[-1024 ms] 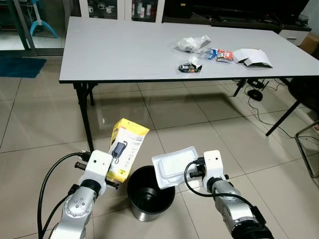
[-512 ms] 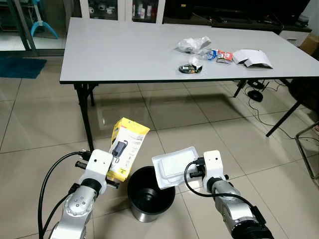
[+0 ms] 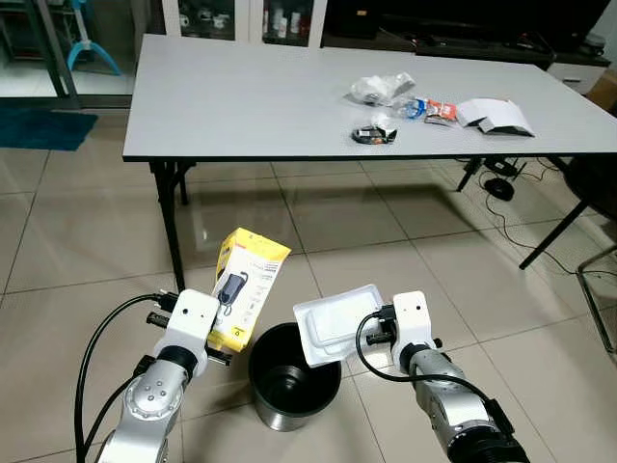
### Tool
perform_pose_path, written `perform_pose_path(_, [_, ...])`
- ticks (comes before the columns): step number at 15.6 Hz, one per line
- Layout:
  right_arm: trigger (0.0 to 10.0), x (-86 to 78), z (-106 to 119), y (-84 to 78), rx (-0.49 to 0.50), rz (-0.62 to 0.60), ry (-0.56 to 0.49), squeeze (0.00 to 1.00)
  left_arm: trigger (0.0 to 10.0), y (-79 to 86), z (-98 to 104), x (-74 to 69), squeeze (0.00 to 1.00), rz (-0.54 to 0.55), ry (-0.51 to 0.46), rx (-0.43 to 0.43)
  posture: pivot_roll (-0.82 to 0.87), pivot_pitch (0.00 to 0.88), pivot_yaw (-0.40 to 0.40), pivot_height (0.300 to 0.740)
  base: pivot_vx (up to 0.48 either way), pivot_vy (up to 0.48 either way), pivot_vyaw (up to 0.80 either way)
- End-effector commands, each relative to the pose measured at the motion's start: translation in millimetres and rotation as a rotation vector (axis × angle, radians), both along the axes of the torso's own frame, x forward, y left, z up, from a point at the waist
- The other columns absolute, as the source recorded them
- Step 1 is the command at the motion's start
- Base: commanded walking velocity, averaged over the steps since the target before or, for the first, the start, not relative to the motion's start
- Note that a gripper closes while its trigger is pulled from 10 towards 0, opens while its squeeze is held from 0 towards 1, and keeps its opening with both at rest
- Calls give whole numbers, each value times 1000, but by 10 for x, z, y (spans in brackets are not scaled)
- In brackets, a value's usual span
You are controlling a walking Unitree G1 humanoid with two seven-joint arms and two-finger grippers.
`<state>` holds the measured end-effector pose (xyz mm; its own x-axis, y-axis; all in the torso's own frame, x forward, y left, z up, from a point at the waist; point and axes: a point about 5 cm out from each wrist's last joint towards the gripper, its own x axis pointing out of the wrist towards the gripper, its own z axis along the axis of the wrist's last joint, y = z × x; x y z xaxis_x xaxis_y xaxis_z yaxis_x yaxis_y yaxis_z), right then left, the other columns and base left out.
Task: Picking trash to rubbish bin
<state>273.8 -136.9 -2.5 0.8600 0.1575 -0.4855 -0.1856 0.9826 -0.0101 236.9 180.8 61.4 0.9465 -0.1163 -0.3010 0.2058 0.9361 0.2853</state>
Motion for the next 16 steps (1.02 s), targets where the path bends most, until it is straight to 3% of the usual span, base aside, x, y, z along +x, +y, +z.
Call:
perform_pose_path(1, [10000,10,12,-22,-14,2,0,0,10000,-48,7,3,0,-22,-4,-10,76,0,-137,740,352,0,0])
perform_pose_path(16, [10000,9,9,-29,-19,3,2,0,10000,-38,-11,-3,0,-26,2,-2,75,4,-136,740,415,0,0])
